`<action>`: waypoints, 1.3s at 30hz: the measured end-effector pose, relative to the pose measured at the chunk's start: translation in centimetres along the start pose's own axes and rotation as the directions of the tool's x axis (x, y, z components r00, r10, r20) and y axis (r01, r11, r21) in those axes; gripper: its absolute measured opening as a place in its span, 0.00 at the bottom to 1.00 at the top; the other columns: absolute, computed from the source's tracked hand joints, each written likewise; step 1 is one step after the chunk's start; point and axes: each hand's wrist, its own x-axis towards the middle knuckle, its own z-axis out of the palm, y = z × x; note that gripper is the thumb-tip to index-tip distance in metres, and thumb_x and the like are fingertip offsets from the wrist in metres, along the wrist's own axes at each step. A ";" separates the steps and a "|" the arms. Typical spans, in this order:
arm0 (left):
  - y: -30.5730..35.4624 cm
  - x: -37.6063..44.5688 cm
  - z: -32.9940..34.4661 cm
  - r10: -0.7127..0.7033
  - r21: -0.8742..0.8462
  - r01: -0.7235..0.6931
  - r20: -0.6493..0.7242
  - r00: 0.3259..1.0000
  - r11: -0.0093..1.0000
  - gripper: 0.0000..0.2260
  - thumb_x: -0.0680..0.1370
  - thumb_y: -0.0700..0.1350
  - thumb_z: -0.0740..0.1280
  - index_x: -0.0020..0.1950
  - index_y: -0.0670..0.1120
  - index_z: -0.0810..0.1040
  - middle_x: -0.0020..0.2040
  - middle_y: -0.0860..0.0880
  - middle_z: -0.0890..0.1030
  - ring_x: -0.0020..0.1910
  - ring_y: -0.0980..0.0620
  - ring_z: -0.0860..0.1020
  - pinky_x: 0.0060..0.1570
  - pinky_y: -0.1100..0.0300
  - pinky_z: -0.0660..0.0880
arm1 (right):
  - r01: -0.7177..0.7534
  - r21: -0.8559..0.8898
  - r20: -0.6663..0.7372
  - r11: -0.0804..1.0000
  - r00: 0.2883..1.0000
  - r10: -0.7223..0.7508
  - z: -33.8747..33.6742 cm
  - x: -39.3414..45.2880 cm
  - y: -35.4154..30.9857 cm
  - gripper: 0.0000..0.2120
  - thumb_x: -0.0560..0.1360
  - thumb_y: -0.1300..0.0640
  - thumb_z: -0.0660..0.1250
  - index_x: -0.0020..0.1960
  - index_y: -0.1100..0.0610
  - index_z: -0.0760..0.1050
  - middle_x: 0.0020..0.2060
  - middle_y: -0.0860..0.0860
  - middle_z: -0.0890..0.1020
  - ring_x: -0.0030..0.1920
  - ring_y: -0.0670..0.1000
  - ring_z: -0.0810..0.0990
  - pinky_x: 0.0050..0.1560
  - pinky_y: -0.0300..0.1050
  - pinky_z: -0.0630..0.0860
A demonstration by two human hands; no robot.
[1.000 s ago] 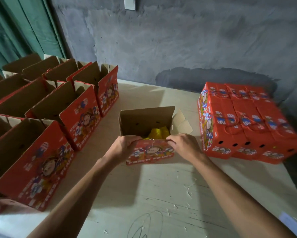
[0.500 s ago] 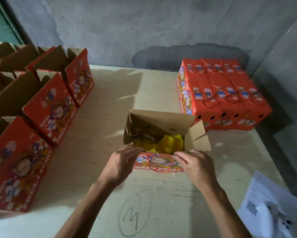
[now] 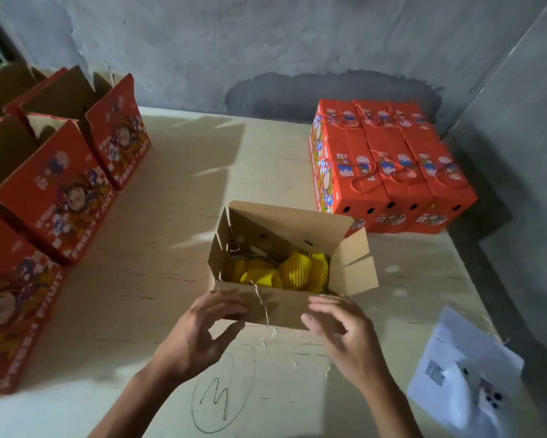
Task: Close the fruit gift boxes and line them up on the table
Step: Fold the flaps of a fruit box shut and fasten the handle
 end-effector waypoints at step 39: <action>-7.1 13.8 1.4 -0.155 0.510 0.048 0.169 0.973 0.859 0.11 0.79 0.56 0.70 0.54 0.50 0.86 0.60 0.50 0.81 0.63 0.47 0.74 0.60 0.53 0.67 | 0.137 -0.335 -0.044 0.932 0.986 -0.161 0.7 11.2 7.4 0.05 0.77 0.54 0.75 0.47 0.55 0.86 0.50 0.45 0.85 0.50 0.49 0.78 0.52 0.48 0.76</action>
